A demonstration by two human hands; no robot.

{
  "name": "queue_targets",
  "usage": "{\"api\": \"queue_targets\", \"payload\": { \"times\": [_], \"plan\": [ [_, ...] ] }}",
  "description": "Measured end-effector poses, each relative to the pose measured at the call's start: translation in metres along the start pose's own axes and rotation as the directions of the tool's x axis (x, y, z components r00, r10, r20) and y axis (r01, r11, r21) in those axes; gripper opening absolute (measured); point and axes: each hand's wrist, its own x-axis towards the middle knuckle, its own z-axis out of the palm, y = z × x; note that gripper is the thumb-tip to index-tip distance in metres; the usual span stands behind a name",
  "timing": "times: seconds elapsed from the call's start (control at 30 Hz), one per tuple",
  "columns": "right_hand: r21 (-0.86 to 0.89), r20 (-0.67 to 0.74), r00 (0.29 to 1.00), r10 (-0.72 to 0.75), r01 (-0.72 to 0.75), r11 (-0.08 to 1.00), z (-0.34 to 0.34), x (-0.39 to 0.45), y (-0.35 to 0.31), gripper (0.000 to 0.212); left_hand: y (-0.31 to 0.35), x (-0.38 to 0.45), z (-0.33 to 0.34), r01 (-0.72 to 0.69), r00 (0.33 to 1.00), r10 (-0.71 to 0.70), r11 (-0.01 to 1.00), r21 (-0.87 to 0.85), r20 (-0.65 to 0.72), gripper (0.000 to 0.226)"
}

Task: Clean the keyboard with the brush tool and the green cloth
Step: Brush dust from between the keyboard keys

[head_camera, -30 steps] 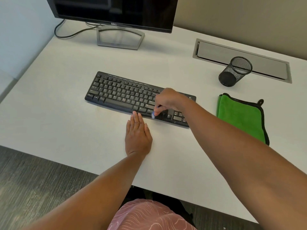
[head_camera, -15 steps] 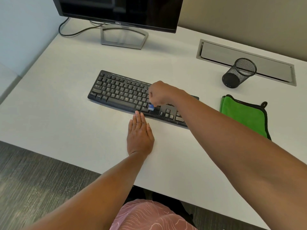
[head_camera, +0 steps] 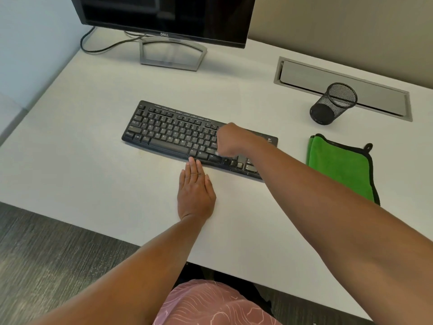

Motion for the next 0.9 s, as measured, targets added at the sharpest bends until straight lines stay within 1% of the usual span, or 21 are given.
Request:
{"api": "queue_targets", "payload": {
  "times": [0.03, 0.1, 0.13, 0.17, 0.23, 0.27, 0.3, 0.33, 0.4, 0.43, 0.47, 0.5, 0.57, 0.63, 0.7, 0.77, 0.8, 0.9],
  "plan": [
    [-0.004, 0.035, 0.999, 0.001, 0.0, 1.0, 0.001, -0.001, 0.002, 0.031, 0.0, 0.0, 0.0, -0.001, 1.0, 0.001, 1.0, 0.001, 0.001, 0.056],
    [0.078, 0.087, 0.996, 0.026, -0.033, 0.996, -0.004, -0.003, 0.007, 0.014, 0.0, 0.0, 0.0, -0.004, 1.0, 0.004, 1.0, -0.001, 0.006, 0.055],
    [0.124, 0.053, 0.998, 0.035, -0.041, 0.991, -0.007, -0.001, 0.01, 0.009, 0.0, 0.0, 0.0, -0.005, 1.0, 0.005, 1.0, -0.002, 0.007, 0.055],
    [0.145, 0.004, 0.999, 0.045, -0.045, 0.988, -0.008, 0.0, 0.013, 0.013, -0.001, 0.0, 0.0, -0.004, 1.0, 0.004, 1.0, -0.001, 0.005, 0.055],
    [0.134, -0.124, 0.989, 0.082, -0.065, 0.989, -0.006, -0.001, 0.016, 0.029, 0.0, -0.001, 0.0, -0.006, 1.0, 0.006, 1.0, 0.001, -0.002, 0.056],
    [0.119, -0.137, 0.986, 0.09, -0.074, 0.99, -0.003, -0.003, 0.017, 0.033, 0.0, 0.0, 0.0, -0.005, 1.0, 0.005, 1.0, 0.002, -0.003, 0.056],
    [0.101, -0.097, 0.99, 0.099, -0.089, 0.991, 0.002, -0.004, 0.017, 0.033, 0.0, 0.0, 0.001, -0.003, 1.0, 0.003, 1.0, 0.002, -0.001, 0.057],
    [0.08, -0.022, 0.996, 0.091, -0.089, 0.993, 0.006, -0.006, 0.016, 0.03, 0.0, 0.0, 0.001, 0.0, 1.0, 0.0, 1.0, 0.003, 0.001, 0.058],
    [0.161, 0.115, 0.99, 0.081, -0.099, 0.982, 0.006, -0.007, 0.018, 0.01, 0.0, 0.0, 0.0, 0.002, 1.0, -0.002, 1.0, 0.004, 0.004, 0.059],
    [0.216, 0.119, 0.99, 0.071, -0.096, 0.972, 0.005, -0.007, 0.02, 0.002, 0.0, 0.001, 0.0, 0.001, 1.0, -0.001, 1.0, 0.004, 0.006, 0.059],
    [0.229, 0.085, 0.994, 0.069, -0.087, 0.969, 0.001, -0.007, 0.022, 0.008, 0.0, 0.001, 0.0, 0.0, 1.0, 0.0, 1.0, 0.006, 0.01, 0.06],
    [0.211, 0.012, 0.997, 0.078, -0.079, 0.974, -0.001, -0.006, 0.024, 0.01, 0.0, 0.001, 0.0, -0.002, 1.0, 0.002, 1.0, 0.009, 0.012, 0.06],
    [0.173, -0.099, 0.991, 0.088, -0.07, 0.982, -0.003, -0.006, 0.027, 0.007, 0.001, 0.002, 0.001, 0.001, 1.0, -0.001, 1.0, 0.005, 0.006, 0.06],
    [0.13, -0.092, 0.992, 0.09, -0.077, 0.988, 0.001, -0.009, 0.028, 0.018, 0.001, 0.001, 0.0, -0.002, 1.0, 0.002, 1.0, 0.001, 0.006, 0.06],
    [0.128, -0.003, 0.998, 0.064, -0.063, 0.99, 0.006, -0.013, 0.031, 0.013, 0.0, 0.001, 0.001, -0.001, 1.0, 0.001, 1.0, 0.0, 0.012, 0.061],
    [0.223, 0.067, 0.997, 0.045, -0.059, 0.973, 0.007, -0.016, 0.034, 0.018, 0.0, 0.001, 0.001, 0.002, 1.0, -0.002, 1.0, 0.001, 0.01, 0.062],
    [0.258, 0.046, 0.998, 0.035, -0.046, 0.965, 0.007, -0.018, 0.034, 0.02, 0.0, 0.001, 0.001, 0.003, 1.0, -0.003, 1.0, 0.002, 0.009, 0.062],
    [0.287, -0.128, 0.99, 0.055, -0.017, 0.958, 0.008, -0.018, 0.031, 0.017, 0.001, 0.0, 0.0, -0.002, 1.0, 0.002, 1.0, -0.001, 0.007, 0.062]
  ]
}}
